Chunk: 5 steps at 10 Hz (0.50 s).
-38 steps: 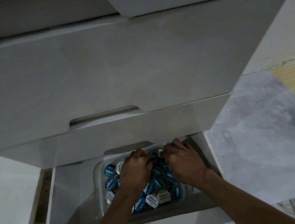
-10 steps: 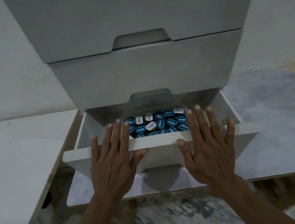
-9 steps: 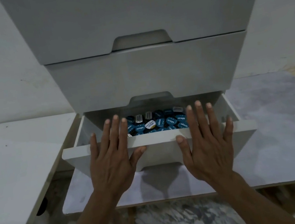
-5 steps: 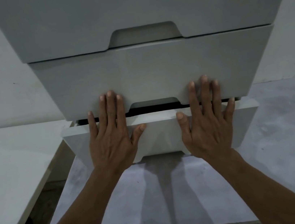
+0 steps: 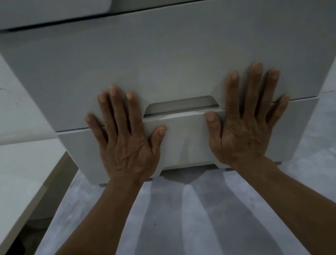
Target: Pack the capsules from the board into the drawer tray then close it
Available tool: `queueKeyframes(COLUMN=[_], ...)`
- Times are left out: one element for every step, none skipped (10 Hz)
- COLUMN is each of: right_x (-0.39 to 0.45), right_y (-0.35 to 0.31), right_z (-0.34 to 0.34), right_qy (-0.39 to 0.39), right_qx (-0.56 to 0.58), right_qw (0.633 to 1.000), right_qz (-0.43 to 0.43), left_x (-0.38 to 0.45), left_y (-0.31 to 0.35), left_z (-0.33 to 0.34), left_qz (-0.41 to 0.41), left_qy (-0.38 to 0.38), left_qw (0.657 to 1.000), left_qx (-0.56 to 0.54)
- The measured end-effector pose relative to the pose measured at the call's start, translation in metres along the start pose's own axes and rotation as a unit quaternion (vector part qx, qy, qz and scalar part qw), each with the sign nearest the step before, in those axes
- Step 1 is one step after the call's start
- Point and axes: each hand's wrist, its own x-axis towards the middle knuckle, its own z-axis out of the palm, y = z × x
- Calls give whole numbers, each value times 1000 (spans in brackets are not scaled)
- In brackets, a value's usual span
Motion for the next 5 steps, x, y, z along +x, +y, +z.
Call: queueKeyframes(right_x=[0, -2, -2, 2, 8], right_y=[-1, -1, -1, -6, -11], right_z=[-2, -13, -37, -70, -114], right_qy=[-12, -72, -136, -205, -284], right_qx=[-6, -2, 5, 24, 78], right_qw=[1000, 997, 991, 978, 956], right_qz=[4, 7, 0, 4, 19], left_x=[1, -1, -5, -7, -11], left_y=[2, 2, 8, 12, 16], left_z=[-2, -12, -34, -64, -105], left_qz=[1, -5, -8, -26, -50], left_qy=[-4, -51, -112, -174, -209], left_qw=[1000, 999, 994, 984, 974], left_qx=[-5, -5, -13, -35, -77])
